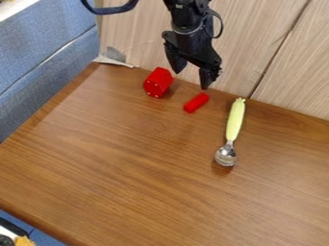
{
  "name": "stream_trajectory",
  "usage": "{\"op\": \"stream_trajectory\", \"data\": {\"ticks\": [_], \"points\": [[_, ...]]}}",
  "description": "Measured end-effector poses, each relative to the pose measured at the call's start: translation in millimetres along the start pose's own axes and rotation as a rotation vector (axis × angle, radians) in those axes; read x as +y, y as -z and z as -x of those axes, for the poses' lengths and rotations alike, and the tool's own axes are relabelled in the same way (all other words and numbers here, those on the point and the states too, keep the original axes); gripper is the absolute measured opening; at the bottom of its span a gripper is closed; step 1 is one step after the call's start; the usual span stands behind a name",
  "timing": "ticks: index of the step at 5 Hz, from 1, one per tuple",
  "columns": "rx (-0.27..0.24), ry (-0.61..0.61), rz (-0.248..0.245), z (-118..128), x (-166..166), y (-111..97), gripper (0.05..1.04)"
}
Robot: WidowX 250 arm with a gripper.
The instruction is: Move the spoon to the left side
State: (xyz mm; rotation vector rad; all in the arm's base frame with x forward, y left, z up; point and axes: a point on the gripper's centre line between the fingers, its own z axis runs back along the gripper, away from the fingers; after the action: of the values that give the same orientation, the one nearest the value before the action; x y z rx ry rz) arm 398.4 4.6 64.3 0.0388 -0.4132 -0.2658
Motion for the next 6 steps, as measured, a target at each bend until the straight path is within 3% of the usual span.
{"op": "stream_trajectory", "data": {"ticks": [1,3,5,6], "points": [[0.039,-0.010,0.012,9,-3,12,1.001],[0.097,-0.076,0.073,11,-46,35,1.001],[0.132,-0.143,0.074,-4,-82,61,0.946],[0.131,-0.143,0.044,-5,-82,71,0.661]]}}
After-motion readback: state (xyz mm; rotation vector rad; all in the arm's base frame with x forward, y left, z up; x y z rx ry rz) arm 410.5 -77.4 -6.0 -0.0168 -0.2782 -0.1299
